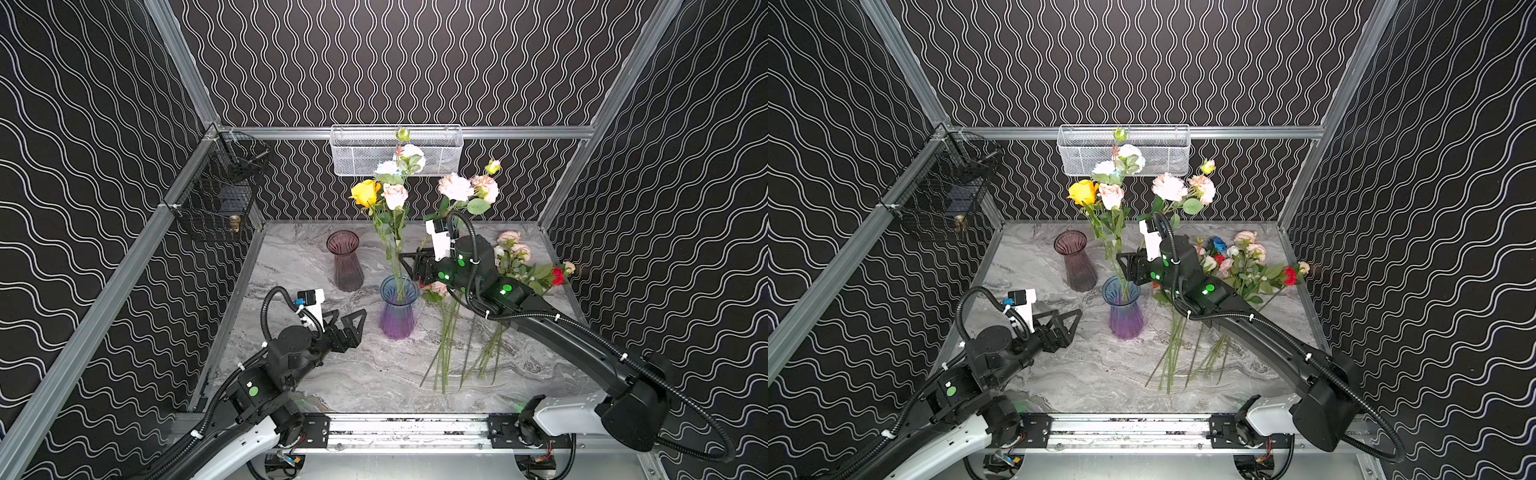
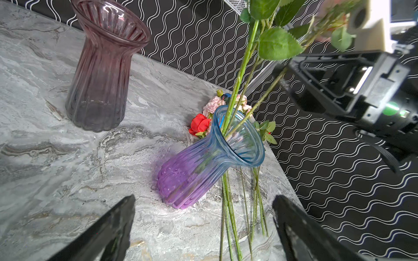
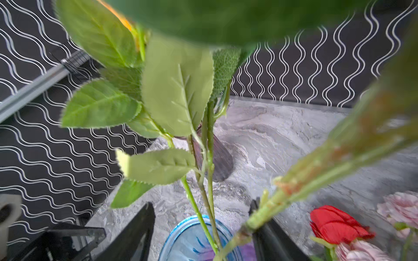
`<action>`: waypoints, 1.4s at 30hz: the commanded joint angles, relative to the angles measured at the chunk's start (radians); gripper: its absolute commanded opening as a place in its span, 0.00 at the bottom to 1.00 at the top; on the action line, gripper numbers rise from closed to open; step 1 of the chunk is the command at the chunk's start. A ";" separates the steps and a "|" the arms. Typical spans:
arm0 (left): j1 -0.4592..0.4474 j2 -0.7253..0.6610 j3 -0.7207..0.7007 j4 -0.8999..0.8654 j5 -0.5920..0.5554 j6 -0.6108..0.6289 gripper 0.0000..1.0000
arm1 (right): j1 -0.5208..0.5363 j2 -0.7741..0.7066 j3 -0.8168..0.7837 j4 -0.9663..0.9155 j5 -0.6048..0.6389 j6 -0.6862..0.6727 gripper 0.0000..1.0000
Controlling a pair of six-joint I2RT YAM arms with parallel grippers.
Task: Arrange flowers in a vase
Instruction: Place the flower in the vase.
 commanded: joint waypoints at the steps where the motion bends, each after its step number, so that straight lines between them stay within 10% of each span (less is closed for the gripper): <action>1: 0.001 -0.001 0.002 0.001 -0.013 -0.002 0.98 | 0.005 0.009 0.026 -0.080 -0.003 -0.012 0.70; 23: 0.002 0.056 -0.015 0.067 0.029 0.030 0.98 | 0.005 -0.141 0.011 -0.316 0.012 -0.063 0.73; 34: 0.000 0.020 -0.043 0.031 0.007 0.045 0.98 | 0.003 -0.345 -0.176 -0.261 0.141 -0.005 0.63; 42: 0.002 -0.035 -0.130 0.050 0.044 -0.026 0.98 | -0.060 -0.448 -0.334 -0.340 0.304 0.093 0.38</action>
